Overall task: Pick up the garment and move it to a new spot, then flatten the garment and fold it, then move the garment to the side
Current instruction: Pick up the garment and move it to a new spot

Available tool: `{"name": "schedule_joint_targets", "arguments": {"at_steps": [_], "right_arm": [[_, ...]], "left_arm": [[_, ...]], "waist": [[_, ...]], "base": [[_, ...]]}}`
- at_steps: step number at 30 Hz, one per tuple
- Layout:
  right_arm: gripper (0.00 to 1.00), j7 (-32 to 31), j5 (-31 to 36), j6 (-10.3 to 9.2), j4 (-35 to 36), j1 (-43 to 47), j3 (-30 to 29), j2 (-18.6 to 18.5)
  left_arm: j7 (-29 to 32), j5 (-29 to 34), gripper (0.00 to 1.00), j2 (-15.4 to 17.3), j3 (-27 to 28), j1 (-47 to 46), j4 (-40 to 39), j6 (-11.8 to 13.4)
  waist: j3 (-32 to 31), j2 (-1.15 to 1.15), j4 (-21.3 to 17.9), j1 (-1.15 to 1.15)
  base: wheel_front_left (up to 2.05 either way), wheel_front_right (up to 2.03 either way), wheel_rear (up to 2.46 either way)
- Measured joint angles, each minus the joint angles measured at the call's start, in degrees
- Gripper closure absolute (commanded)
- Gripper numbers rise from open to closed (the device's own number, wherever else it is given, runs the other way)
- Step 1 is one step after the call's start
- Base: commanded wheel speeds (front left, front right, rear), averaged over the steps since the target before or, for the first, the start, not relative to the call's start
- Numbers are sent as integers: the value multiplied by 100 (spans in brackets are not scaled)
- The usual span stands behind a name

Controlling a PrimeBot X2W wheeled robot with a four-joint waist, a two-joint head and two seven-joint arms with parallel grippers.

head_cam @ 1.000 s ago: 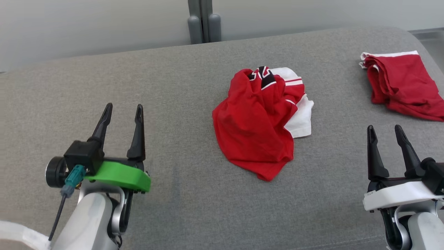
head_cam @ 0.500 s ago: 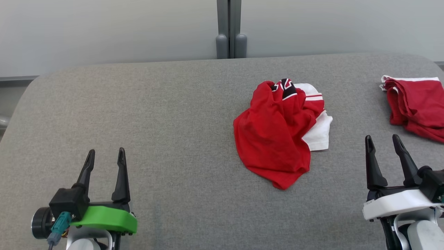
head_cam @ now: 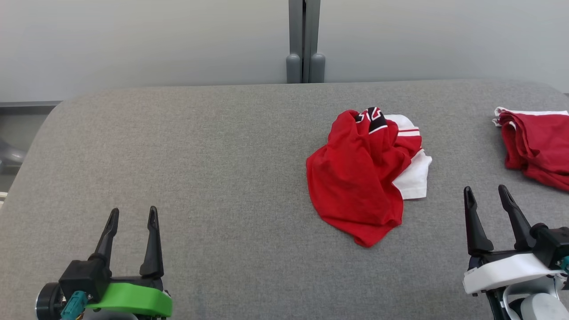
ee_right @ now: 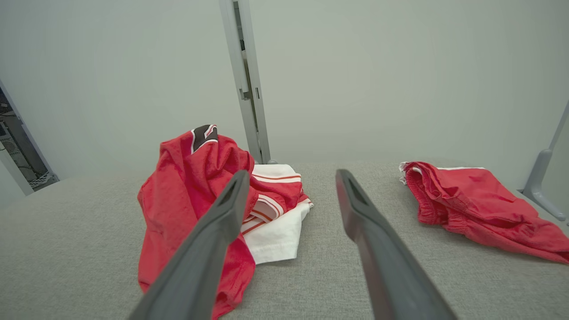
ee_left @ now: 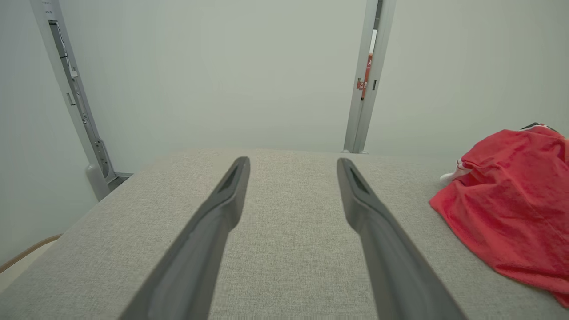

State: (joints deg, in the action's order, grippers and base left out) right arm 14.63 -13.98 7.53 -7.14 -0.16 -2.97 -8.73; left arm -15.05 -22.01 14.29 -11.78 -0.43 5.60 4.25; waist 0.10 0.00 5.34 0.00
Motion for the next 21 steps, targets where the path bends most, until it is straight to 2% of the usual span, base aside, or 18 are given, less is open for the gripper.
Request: {"name": "schedule_joint_targets", "arguments": {"at_steps": [21], "right_arm": [[0,-62,2,0,2,227,14,112]], "left_arm": [[0,178,0,-249,365,136,66,-236]], "waist": [[-115,0,-12,0]], "base": [[0,0,0]]}}
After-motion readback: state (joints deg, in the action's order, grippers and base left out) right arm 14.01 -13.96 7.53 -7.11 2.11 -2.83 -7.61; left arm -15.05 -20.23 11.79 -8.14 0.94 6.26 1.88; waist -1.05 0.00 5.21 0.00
